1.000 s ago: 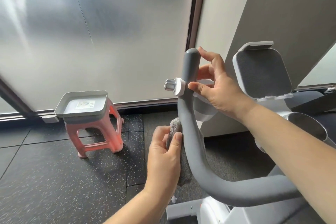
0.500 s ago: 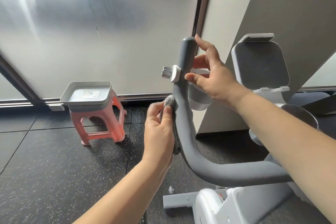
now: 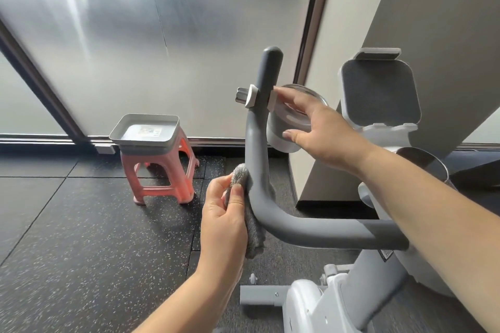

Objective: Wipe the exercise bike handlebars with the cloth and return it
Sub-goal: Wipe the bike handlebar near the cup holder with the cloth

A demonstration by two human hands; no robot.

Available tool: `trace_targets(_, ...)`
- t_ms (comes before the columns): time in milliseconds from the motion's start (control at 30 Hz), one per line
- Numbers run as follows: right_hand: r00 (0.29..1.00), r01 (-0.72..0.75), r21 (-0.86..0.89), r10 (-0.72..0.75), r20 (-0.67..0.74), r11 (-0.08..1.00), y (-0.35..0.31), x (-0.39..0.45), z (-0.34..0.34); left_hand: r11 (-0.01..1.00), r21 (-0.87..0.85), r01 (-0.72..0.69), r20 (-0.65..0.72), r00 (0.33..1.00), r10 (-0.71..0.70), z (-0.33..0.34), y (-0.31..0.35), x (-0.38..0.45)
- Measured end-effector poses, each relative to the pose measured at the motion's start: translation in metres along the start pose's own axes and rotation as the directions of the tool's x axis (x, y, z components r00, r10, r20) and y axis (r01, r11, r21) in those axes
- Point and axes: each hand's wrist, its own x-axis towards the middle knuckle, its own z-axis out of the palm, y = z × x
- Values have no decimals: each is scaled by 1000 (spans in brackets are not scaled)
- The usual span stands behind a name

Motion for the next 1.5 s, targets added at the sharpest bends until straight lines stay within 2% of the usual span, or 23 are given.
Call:
trace_targets(100,1000,21,-49,-21,5,999,0,-14,-4,1000,13,-7,-39,999,8,1,-1,-12)
trace_targets(333,999,-3,-14,2,-35,1000,8,-41,-6,1000,15,9,-74,997,-8,3,-6,-38)
trace_targets(533,997,-60,16,61,-52,998,10,-69,-2,990,142,19,0,1000,-19,1,-4,-53)
trace_targets(700,980,-129,44,134,-145,991,2,-99,-2,983,177,55,51,997,-65,-7,-7,-54)
trace_targets(833,958,-183,30,185,-219,983,0,-125,3,984,137,112,74,990,-123,-7,-12,-64)
trace_targets(1100,938,-251,-2,243,-245,968,5,-160,-12,981,32,194,121,973,-196,5,-21,-77)
trace_targets(1333,945,-247,-27,235,-227,969,9,-177,-27,956,69,284,114,950,-291,36,-36,-97)
trace_targets(1500,954,-230,16,229,-195,973,16,-183,-30,922,-30,385,170,911,-375,66,-39,-107)
